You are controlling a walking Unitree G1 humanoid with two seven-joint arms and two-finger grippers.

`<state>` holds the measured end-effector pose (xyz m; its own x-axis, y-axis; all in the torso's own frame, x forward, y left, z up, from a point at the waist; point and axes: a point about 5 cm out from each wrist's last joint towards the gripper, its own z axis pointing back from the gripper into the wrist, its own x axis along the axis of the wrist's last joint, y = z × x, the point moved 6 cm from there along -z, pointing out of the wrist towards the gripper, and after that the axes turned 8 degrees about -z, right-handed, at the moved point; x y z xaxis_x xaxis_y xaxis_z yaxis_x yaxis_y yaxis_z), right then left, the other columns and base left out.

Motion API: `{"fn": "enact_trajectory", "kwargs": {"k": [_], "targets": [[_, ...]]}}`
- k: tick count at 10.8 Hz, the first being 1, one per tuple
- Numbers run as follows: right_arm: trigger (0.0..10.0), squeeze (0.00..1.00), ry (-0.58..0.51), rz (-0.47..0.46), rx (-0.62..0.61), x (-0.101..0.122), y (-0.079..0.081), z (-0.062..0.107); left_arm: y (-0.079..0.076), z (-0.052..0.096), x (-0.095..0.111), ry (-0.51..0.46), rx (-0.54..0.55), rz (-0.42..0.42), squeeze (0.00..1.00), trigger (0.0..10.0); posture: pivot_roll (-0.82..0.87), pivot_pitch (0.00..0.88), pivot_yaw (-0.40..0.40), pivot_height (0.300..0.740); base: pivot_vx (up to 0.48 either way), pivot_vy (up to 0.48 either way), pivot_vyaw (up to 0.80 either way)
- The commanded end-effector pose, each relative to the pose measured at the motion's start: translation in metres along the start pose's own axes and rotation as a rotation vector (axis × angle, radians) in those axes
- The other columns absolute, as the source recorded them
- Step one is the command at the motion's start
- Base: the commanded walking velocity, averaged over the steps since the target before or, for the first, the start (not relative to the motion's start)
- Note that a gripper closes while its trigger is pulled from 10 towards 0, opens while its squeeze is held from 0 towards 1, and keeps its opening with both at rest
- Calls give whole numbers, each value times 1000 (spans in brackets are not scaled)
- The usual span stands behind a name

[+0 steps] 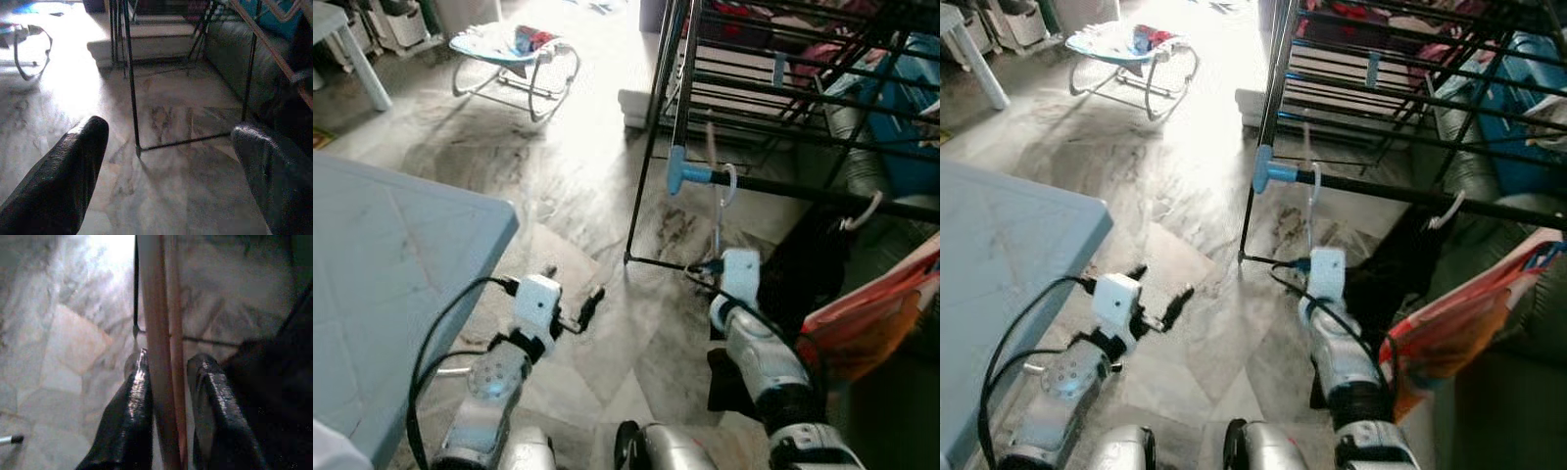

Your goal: Hang hanger

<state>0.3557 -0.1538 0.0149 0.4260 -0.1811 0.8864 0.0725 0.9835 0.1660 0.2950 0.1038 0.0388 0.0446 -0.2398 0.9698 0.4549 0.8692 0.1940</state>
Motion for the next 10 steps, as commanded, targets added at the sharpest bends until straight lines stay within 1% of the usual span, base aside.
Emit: {"fn": "enact_trajectory", "kwargs": {"k": [1, 2, 3, 4, 5, 6, 7, 8, 9, 10], "targets": [[10000, 1000, -49, 44, 22, 5, -4, 6, 2, 4, -6, 24, 27, -28, 0, 10000, 72, 125, -97, 740, 0, 0, 0], [10000, 1000, -97, 58, 55, 10, -6, 14, 4, 5, -7, 26, 40, -31, 0, 10000, 74, 124, -101, 740, 0, 0, 0], [10000, 1000, -154, 82, 100, 15, -8, 25, 8, 8, -7, 27, 60, -28, 0, 10000, 74, 122, -103, 740, 0, 0, 0], [10000, 1000, -180, 79, 128, 15, -10, 34, 10, 11, -8, 37, 70, -46, 0, 10000, 79, 125, -109, 740, 0, 0, 0], [10000, 1000, -192, 83, 172, 10, -14, 52, 19, 18, -7, 35, 134, -50, 0, 10000, 82, 127, -111, 740, 0, 0, 0], [10000, 1000, -178, 78, 179, 3, -18, 60, 25, 23, -15, 59, 169, -43, 0, 10000, 80, 132, -115, 740, 0, 0, 0], [10000, 1000, -166, 90, 207, -5, -18, 68, 29, 29, -24, 86, 200, -32, 0, 10000, 80, 130, -118, 740, 0, 0, 0], [10000, 1000, -165, 108, 239, -9, -14, 75, 33, 33, -30, 105, 237, 13, 0, 10000, 79, 125, -117, 740, 0, 0, 0], [10000, 1000, -170, 98, 241, -10, -17, 78, 40, 36, -36, 128, 276, 31, 0, 10000, 78, 122, -114, 740, 0, 0, 0], [10000, 1000, -175, 91, 281, -10, -16, 85, 57, 38, -39, 161, 350, 98, 0, 10000, 78, 121, -110, 740, 0, 0, 0]]}}
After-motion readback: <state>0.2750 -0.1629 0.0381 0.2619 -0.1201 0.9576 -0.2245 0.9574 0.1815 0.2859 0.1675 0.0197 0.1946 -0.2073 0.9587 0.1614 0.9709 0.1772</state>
